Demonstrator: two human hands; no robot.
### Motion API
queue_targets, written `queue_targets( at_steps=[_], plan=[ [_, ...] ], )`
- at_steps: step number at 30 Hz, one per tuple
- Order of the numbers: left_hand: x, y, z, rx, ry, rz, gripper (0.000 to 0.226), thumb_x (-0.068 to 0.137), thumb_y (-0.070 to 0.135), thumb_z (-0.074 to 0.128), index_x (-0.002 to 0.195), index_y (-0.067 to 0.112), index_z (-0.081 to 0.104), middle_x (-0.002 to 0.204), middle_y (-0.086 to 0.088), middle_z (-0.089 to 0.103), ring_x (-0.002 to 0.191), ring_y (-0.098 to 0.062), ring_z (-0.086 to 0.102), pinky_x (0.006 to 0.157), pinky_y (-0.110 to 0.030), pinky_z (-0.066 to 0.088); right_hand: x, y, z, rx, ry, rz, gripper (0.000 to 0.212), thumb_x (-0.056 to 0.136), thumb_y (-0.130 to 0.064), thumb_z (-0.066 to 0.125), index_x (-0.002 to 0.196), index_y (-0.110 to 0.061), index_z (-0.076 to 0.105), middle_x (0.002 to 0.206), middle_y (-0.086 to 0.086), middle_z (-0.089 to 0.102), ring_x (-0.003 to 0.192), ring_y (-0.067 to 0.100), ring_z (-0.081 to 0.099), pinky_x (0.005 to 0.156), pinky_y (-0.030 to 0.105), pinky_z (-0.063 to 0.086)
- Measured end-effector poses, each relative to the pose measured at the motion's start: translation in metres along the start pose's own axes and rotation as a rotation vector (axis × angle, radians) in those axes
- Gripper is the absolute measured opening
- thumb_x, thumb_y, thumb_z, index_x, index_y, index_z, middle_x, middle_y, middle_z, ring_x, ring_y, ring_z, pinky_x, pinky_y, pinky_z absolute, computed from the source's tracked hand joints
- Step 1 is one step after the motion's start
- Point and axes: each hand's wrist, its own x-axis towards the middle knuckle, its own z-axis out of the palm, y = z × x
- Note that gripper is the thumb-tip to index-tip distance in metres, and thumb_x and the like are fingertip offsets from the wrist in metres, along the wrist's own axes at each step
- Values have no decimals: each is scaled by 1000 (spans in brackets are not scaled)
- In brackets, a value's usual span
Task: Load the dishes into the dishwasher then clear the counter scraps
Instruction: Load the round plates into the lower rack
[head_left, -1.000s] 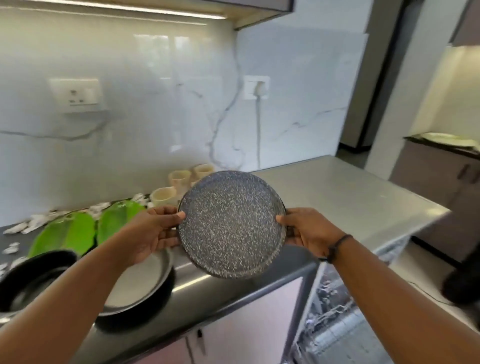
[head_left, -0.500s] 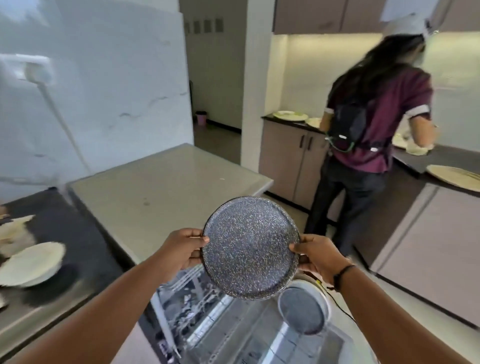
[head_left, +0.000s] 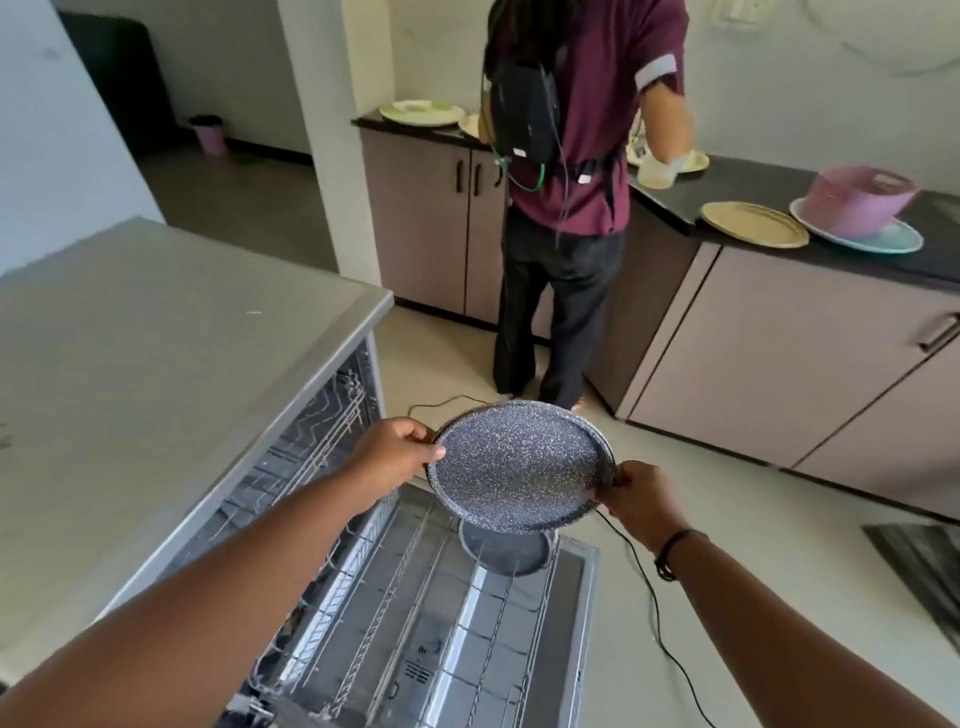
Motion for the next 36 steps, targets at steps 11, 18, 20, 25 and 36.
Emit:
queue_targets(
  at_steps=[11, 18, 20, 25, 36],
  plan=[
    [89, -44, 15, 336, -138, 174, 17, 79, 28, 75, 74, 31, 59, 74, 11, 66, 71, -13, 64, 67, -28, 50, 36, 19, 64, -536, -81, 51, 26, 91, -38, 50, 96, -20, 67, 98, 8, 71, 92, 30, 65, 62, 26, 42],
    [139, -86, 57, 355, -145, 183, 11, 79, 20, 76, 84, 23, 67, 74, 13, 62, 65, 1, 55, 51, -13, 32, 66, 60, 104, -589, -123, 95, 25, 90, -37, 46, 96, -23, 66, 96, 3, 70, 89, 26, 66, 66, 28, 49],
    [150, -92, 63, 373, -144, 170, 10, 80, 20, 75, 86, 21, 68, 74, 11, 62, 64, 0, 55, 50, -12, 32, 75, 69, 114, -568, -114, 112, 27, 91, -37, 45, 97, -22, 66, 97, 5, 71, 91, 28, 66, 66, 28, 46],
    [206, -140, 116, 439, -99, 94, 7, 83, 19, 72, 89, 19, 69, 80, 4, 65, 67, -12, 57, 56, -20, 37, 120, 130, 170, -504, -137, 157, 28, 93, -32, 46, 96, -15, 68, 101, 13, 69, 95, 33, 64, 65, 28, 40],
    [260, -262, 203, 485, -93, -15, 9, 81, 21, 72, 89, 18, 68, 85, -6, 70, 80, -27, 64, 67, -31, 48, 175, 234, 254, -527, -266, 229, 26, 92, -25, 46, 102, -18, 69, 104, 12, 69, 96, 33, 64, 68, 28, 42]
  ],
)
